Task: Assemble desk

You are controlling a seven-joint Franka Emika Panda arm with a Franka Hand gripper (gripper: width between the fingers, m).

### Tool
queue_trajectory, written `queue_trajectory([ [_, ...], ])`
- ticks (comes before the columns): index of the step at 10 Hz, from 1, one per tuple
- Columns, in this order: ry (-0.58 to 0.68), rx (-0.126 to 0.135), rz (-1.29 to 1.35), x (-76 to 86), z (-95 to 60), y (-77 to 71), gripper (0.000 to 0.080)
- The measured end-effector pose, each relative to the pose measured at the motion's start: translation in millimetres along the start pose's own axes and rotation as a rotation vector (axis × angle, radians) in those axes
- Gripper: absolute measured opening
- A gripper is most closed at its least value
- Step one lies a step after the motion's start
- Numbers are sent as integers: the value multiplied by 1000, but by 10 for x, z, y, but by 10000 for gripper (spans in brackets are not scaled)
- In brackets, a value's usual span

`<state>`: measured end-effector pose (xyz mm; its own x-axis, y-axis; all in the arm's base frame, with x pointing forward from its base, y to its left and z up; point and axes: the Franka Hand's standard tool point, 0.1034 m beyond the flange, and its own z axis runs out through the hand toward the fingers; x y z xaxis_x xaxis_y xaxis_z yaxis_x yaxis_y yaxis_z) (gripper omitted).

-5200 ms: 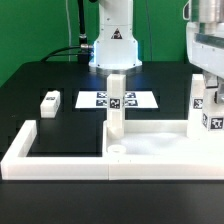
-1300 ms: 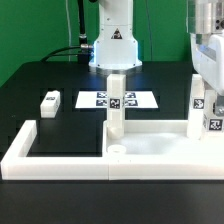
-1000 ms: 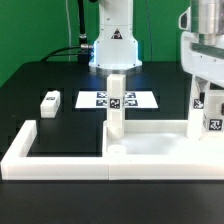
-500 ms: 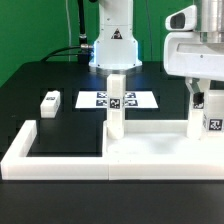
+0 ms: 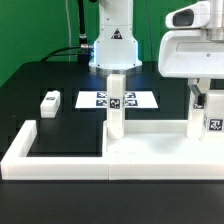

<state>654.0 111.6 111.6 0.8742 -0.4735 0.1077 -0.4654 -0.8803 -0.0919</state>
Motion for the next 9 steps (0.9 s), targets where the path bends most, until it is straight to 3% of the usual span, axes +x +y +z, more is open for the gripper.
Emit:
queue_trajectory([
  [1, 0, -1, 3, 5, 0, 10, 388],
  [2, 0, -9, 90, 21, 5, 57, 301],
  [4, -2, -13, 253, 21, 9, 71, 300],
  [7, -36, -46, 685, -9, 11, 94, 295],
  [9, -48, -47, 970, -12, 9, 89, 294],
])
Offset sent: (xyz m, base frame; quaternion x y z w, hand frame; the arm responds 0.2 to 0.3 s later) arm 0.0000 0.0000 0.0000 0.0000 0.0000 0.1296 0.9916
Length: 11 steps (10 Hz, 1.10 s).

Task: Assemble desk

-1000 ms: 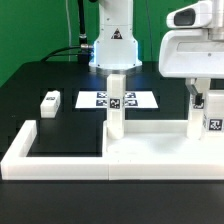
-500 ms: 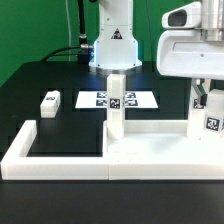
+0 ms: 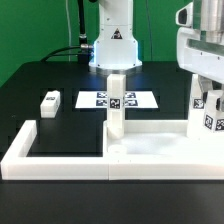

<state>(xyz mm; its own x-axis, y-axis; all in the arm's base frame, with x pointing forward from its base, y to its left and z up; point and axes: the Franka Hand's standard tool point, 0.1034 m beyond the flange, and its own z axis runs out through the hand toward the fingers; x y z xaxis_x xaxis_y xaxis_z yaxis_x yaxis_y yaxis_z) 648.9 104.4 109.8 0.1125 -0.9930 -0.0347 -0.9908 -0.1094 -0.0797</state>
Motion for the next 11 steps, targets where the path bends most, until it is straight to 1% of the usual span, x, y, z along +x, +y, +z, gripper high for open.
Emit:
queue_trajectory([
  [1, -10, -2, 173, 4, -2, -11, 294],
  [3, -17, 1, 382, 12, 0, -21, 294],
  [5, -12, 24, 541, -17, -1, -22, 294],
  [7, -14, 22, 519, -6, 3, -2, 294],
  [8, -13, 23, 491, -7, 3, -3, 321],
  [9, -12, 23, 473, -6, 8, -2, 321],
  [10, -8, 22, 421, -6, 8, 0, 497],
  [11, 11, 13, 264, -26, 6, 8, 497],
])
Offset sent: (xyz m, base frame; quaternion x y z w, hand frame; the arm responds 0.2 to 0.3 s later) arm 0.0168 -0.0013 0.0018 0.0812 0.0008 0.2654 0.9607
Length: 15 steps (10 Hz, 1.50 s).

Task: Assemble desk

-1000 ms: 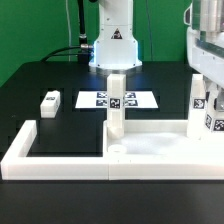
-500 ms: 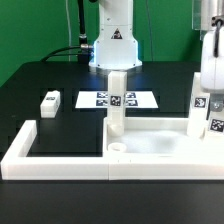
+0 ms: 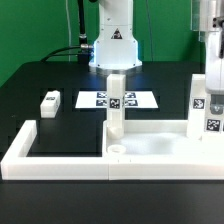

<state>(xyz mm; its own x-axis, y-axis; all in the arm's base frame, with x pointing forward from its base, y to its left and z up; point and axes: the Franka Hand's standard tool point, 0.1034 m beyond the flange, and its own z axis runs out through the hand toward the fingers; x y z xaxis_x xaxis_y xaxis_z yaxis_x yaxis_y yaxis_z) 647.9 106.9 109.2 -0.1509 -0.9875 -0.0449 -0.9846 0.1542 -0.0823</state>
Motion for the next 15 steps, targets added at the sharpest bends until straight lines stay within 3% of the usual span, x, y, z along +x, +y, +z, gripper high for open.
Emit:
queue_trajectory([
  [1, 4, 9, -167, -46, 8, 5, 616],
  [2, 6, 33, -324, -67, 28, -3, 639],
  [3, 10, 43, -416, -69, 56, 10, 648],
  [8, 28, 38, -744, -15, 43, -28, 649],
  [10, 28, 38, -744, -15, 43, -28, 649],
  [12, 28, 38, -744, -15, 43, -28, 621],
  [14, 28, 38, -744, -15, 43, -28, 289],
  [15, 28, 38, -744, -15, 43, -28, 291],
])
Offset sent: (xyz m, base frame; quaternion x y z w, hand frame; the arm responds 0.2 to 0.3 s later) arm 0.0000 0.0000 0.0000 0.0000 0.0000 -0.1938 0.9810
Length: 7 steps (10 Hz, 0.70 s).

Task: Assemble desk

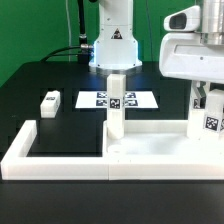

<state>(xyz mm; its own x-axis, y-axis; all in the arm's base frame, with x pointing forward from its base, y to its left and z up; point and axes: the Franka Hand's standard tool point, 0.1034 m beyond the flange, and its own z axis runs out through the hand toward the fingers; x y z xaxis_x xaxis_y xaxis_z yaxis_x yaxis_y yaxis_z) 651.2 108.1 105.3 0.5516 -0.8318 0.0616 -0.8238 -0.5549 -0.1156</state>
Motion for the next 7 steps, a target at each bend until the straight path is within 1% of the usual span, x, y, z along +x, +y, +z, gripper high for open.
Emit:
queue_trajectory([
  [2, 0, 0, 0, 0, 0, 0, 291],
  [3, 1, -5, -226, 40, 9, 26, 291],
  [5, -30, 12, 172, 99, 17, 80, 291],
  [6, -51, 17, 315, 96, 17, 89, 293],
  [7, -57, 15, 391, 92, 17, 91, 293],
])
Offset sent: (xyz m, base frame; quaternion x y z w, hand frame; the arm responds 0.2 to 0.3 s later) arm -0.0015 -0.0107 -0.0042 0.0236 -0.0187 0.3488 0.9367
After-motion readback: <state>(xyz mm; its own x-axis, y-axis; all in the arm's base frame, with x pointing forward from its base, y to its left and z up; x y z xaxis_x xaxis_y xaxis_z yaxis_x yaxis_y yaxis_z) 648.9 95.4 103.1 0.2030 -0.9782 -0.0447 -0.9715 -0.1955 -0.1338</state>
